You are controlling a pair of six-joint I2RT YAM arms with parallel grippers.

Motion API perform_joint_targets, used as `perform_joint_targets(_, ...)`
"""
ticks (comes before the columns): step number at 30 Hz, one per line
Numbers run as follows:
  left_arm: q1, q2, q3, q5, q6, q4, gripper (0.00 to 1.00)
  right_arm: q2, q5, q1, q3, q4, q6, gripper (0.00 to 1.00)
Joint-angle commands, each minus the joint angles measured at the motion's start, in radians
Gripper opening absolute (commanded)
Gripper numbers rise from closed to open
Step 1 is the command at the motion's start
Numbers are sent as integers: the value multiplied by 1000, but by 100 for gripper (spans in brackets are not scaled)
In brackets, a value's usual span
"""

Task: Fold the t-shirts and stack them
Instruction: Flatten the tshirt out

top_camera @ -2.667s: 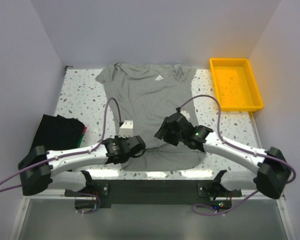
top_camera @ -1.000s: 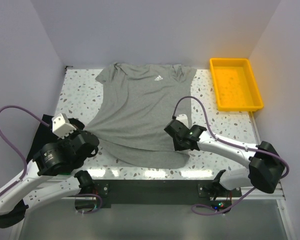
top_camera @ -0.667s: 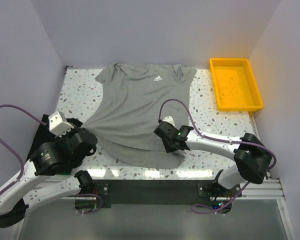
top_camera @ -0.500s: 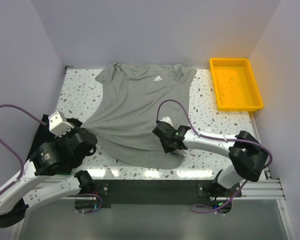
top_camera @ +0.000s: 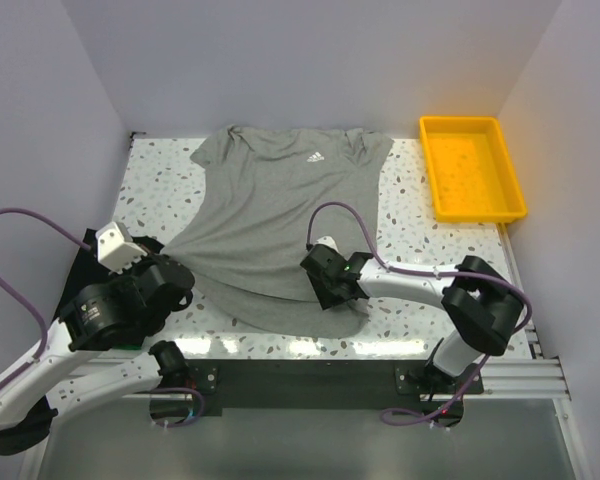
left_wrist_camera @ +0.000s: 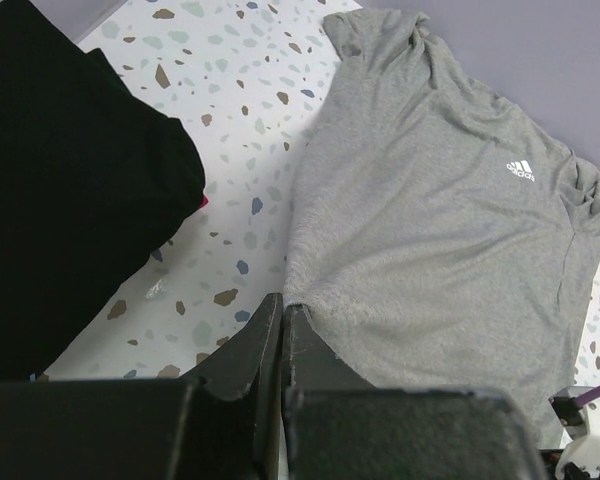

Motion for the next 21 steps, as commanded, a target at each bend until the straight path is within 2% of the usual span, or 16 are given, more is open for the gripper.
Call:
perform_joint_targets(1,3,3,40,-67,15,-7,0,18,25,2,12,30,-6,53)
perform_joint_targets(7,2,-2,44,-66,28,-7,0,45,62,3,19,13,21,52)
perform_joint_targets(10,2,3,46,-61,26,-7,0,36,80,2,11,6,35,45)
perform_joint_targets(13,3,10,43,-57,23,-7,0,20,105,3,9,-7,50,32)
perform_joint_targets(16,3,13,43,-54,21,-7,0,7,123,0,15,-25,56,25)
perform_joint_targets(21,3,15,49,-60,31,-7,0,-33,117,0,28,-60,56,25)
